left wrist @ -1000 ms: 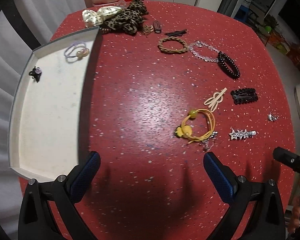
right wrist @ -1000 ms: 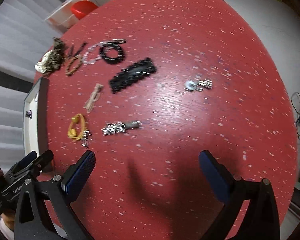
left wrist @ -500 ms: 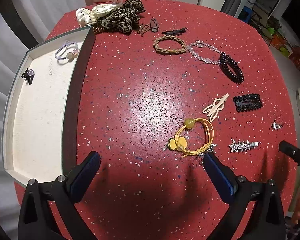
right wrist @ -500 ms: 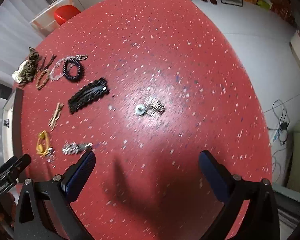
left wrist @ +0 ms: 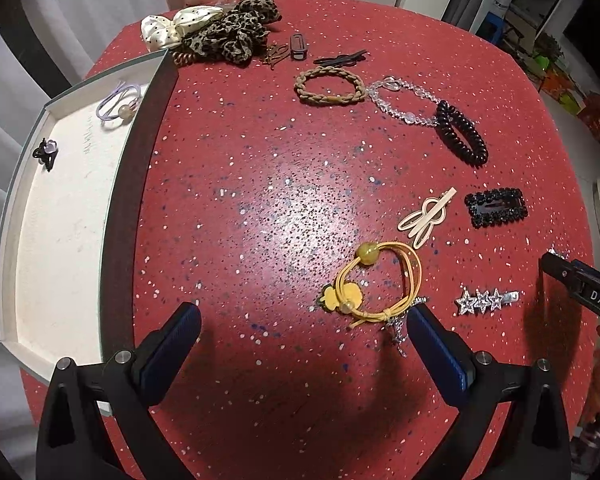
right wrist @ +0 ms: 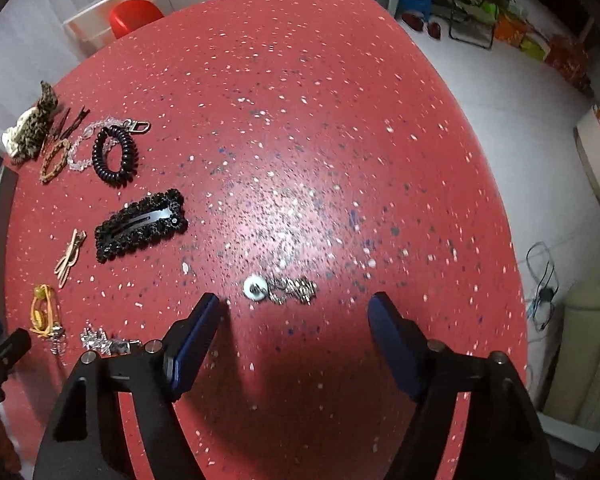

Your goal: Organize jewelry

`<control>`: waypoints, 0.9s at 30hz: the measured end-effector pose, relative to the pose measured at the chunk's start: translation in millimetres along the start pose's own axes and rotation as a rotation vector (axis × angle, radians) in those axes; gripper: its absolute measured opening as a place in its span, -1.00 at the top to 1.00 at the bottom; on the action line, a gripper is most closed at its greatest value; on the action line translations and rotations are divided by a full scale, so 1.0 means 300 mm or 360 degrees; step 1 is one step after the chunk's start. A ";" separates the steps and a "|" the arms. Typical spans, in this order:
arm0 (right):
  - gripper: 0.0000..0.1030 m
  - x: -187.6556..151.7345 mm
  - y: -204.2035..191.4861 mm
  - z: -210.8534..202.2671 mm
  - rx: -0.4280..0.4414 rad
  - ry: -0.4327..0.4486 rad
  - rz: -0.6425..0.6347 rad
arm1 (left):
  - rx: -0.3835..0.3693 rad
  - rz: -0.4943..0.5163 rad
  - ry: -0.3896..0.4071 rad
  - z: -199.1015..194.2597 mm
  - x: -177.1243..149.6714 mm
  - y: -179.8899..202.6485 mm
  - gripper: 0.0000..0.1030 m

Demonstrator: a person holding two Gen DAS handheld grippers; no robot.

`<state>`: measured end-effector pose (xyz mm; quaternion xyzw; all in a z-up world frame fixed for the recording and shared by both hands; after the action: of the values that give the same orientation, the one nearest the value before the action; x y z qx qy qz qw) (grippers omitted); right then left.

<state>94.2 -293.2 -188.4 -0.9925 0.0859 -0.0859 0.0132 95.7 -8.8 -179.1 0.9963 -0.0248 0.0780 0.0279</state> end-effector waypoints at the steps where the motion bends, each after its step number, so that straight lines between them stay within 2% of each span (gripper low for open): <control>1: -0.51 0.002 -0.009 0.000 -0.0016 0.0009 -0.0016 | 0.0000 -0.0001 0.0000 0.003 0.002 0.003 -1.00; 3: -0.46 0.003 -0.027 -0.002 -0.0038 0.0036 -0.0055 | 0.0000 0.0000 0.0000 0.001 0.001 0.003 -1.00; 9: -0.12 0.005 -0.077 -0.013 -0.0036 0.0078 -0.0099 | -0.0013 0.0033 0.0006 0.020 0.024 0.041 -1.00; 13: -0.02 0.006 -0.063 -0.019 -0.0027 0.0084 -0.0067 | -0.0055 0.0062 -0.0007 0.042 0.052 0.073 -1.00; 18: -0.02 -0.007 -0.056 -0.015 -0.0034 0.0090 -0.0071 | -0.0063 0.0092 -0.0016 0.068 0.085 0.123 -1.00; 20: 0.02 -0.009 -0.059 -0.016 -0.0021 0.0097 -0.0076 | -0.0053 0.0113 -0.0020 0.074 0.090 0.137 -0.83; 22: 0.27 -0.004 -0.067 -0.017 -0.0033 0.0110 -0.0103 | -0.0043 0.0125 -0.0043 0.084 0.090 0.142 -0.76; 24: 0.35 -0.003 -0.070 -0.015 -0.0024 0.0112 -0.0100 | -0.0030 0.0128 -0.0039 0.085 0.090 0.142 -0.73; 27: 0.60 0.001 -0.078 -0.020 -0.0031 0.0118 -0.0087 | 0.0016 0.0149 -0.0011 0.081 0.092 0.152 -0.45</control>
<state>97.5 -270.5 -181.4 -0.9907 0.0601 -0.1220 -0.0022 124.1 -57.0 -196.2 0.9944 -0.0712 0.0760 0.0192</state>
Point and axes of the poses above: each gripper's, at about its wrist camera, not at the fingertips, and z roughly the way its jaws point, y to its right, x to its top, the point moved 2 cm from there along z, roughly the way its jaws point, and after that the axes turned 6 degrees about -y, right-handed, at the moved point
